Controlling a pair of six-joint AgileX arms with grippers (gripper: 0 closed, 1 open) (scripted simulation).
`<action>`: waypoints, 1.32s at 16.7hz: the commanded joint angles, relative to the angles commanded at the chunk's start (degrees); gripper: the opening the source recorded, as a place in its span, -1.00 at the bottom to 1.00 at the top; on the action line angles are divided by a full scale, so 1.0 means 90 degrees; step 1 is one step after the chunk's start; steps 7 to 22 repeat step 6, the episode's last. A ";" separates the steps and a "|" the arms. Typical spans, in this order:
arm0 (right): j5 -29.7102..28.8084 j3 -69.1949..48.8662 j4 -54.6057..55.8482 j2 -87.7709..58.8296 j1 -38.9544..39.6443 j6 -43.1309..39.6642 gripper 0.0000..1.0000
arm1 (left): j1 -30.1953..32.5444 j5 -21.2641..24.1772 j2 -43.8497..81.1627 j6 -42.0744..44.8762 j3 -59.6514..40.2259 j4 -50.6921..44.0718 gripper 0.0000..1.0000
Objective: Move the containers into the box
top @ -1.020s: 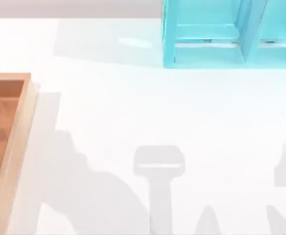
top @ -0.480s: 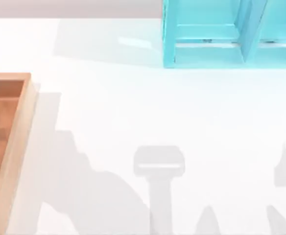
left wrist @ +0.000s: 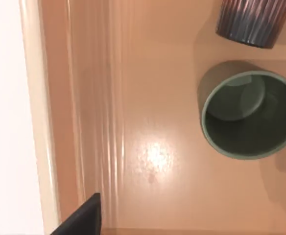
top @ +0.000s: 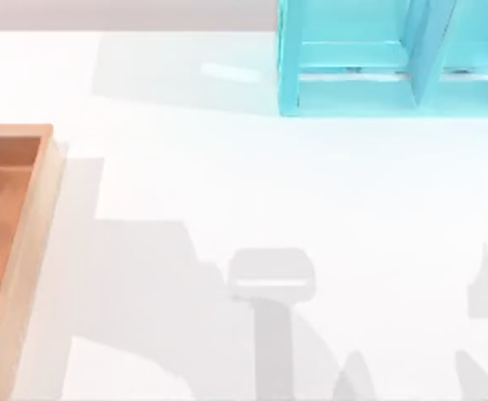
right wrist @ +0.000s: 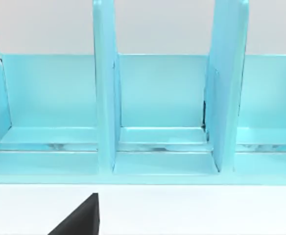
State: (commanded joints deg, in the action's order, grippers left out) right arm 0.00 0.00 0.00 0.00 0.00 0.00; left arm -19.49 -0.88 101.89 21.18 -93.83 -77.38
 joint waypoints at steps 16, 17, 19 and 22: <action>0.0000 0.0000 0.0000 0.0000 0.0000 0.0000 1.00 | 0.0016 0.0004 -0.0016 -0.0017 -0.0760 -0.0755 1.00; 0.0000 0.0000 0.0000 0.0000 0.0000 0.0000 1.00 | 0.0016 0.0004 -0.0016 -0.0017 -0.0760 -0.0755 1.00; 0.0000 0.0000 0.0000 0.0000 0.0000 0.0000 1.00 | 0.0016 0.0004 -0.0016 -0.0017 -0.0760 -0.0755 1.00; 0.0000 0.0000 0.0000 0.0000 0.0000 0.0000 1.00 | 0.0016 0.0004 -0.0016 -0.0017 -0.0760 -0.0755 1.00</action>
